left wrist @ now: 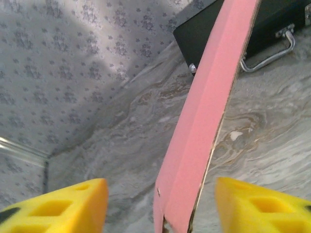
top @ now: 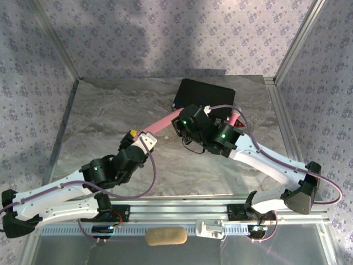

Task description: Fold the paper box

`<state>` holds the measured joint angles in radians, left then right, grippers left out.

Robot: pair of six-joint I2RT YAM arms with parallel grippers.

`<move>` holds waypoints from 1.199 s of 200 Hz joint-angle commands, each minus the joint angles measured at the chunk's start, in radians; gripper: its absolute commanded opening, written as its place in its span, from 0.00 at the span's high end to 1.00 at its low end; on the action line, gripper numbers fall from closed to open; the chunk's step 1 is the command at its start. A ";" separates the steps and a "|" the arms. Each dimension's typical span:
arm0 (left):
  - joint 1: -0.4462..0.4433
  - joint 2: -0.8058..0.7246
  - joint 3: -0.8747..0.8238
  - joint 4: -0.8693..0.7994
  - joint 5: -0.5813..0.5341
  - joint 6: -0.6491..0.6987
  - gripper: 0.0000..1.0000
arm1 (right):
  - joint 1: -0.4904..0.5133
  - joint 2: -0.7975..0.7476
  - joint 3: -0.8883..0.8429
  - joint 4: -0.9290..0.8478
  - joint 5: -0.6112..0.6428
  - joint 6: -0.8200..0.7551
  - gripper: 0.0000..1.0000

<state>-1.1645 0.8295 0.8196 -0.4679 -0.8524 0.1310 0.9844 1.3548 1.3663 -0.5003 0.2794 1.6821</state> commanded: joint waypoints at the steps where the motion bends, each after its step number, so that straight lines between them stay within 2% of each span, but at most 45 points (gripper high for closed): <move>1: 0.022 0.016 0.012 0.043 -0.007 0.034 0.61 | 0.008 -0.021 0.046 -0.035 0.012 0.013 1.00; 22: 0.035 0.019 0.006 0.053 0.037 0.044 0.67 | 0.005 -0.028 0.042 -0.038 0.012 0.020 1.00; 36: 0.035 0.016 0.024 0.033 0.054 0.045 0.82 | 0.001 -0.033 0.047 -0.035 0.002 0.006 1.00; 46: 0.035 0.010 0.053 0.004 0.070 0.038 0.96 | -0.003 -0.038 0.067 -0.048 -0.001 -0.032 1.00; 50: 0.035 0.006 0.067 -0.010 0.082 0.032 1.00 | -0.004 -0.041 0.080 -0.063 0.005 -0.049 0.92; 63: 0.035 -0.009 0.126 -0.071 0.151 0.002 1.00 | 0.007 -0.063 0.123 -0.095 0.052 -0.121 0.68; 73: 0.035 -0.021 0.182 -0.125 0.214 -0.038 1.00 | 0.014 -0.085 0.154 -0.148 0.090 -0.175 0.55; 88: 0.042 -0.024 0.277 -0.202 0.334 -0.092 1.00 | 0.018 -0.128 0.177 -0.164 0.117 -0.240 0.42; 108: 0.072 -0.001 0.394 -0.310 0.506 -0.168 1.00 | 0.020 -0.184 0.208 -0.187 0.145 -0.312 0.34; 134: 0.158 0.089 0.514 -0.423 0.716 -0.230 1.00 | 0.023 -0.257 0.244 -0.212 0.193 -0.372 0.29; 159: 0.274 0.247 0.591 -0.530 0.828 -0.230 1.00 | 0.023 -0.293 0.260 -0.229 0.211 -0.399 0.27; 187: 0.357 0.382 0.561 -0.502 0.840 -0.182 1.00 | 0.020 -0.285 0.236 -0.243 0.196 -0.388 0.27; 211: 0.382 0.468 0.535 -0.447 0.781 -0.109 1.00 | 0.003 -0.277 0.140 -0.231 0.161 -0.350 0.29; 240: 0.390 0.535 0.485 -0.366 0.741 -0.010 1.00 | -0.095 -0.252 -0.022 -0.069 0.026 -0.315 0.31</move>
<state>-0.7849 1.3506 1.3201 -0.8959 -0.0845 0.0097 0.9554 1.0657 1.4609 -0.6670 0.4046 1.3319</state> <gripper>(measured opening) 0.058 0.691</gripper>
